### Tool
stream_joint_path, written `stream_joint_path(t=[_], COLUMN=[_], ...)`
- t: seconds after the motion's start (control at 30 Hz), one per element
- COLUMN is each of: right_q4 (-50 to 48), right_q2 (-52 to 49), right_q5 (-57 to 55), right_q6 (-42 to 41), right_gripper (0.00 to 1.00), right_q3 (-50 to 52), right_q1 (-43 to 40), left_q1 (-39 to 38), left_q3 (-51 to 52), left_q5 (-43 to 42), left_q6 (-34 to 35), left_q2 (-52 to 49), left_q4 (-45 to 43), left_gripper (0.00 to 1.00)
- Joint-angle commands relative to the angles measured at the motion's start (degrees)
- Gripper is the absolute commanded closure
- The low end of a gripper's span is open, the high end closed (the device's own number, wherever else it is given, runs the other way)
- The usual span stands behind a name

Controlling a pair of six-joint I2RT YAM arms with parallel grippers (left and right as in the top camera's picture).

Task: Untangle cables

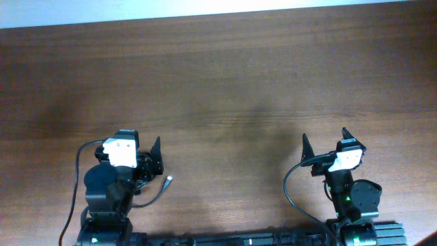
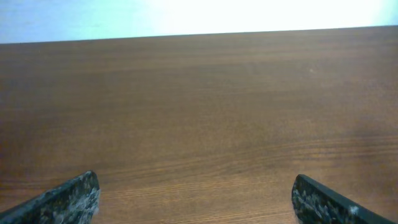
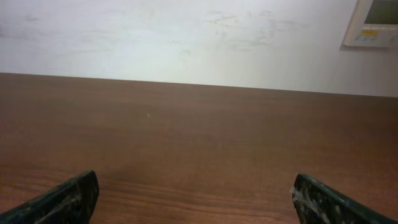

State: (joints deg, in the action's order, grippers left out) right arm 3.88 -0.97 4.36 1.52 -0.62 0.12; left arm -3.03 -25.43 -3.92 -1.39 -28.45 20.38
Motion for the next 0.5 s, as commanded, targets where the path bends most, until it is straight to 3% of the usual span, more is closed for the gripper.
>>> stream_joint_path(t=[0.0, 0.47], right_q4=[0.3, 0.3], right_q2=[-0.1, -0.1], right_q5=[-0.5, -0.5], right_q6=[-0.2, -0.2], right_gripper=[0.01, 0.01], right_q3=[0.3, 0.3], right_q1=[-0.2, -0.2], left_q1=[0.3, 0.3], left_q3=[-2.3, -2.3], left_q5=[-1.3, -1.2], left_q6=[-1.5, -1.5], left_q2=[-1.9, -2.3], left_q4=[-0.1, -0.1], left_gripper=[0.01, 0.01])
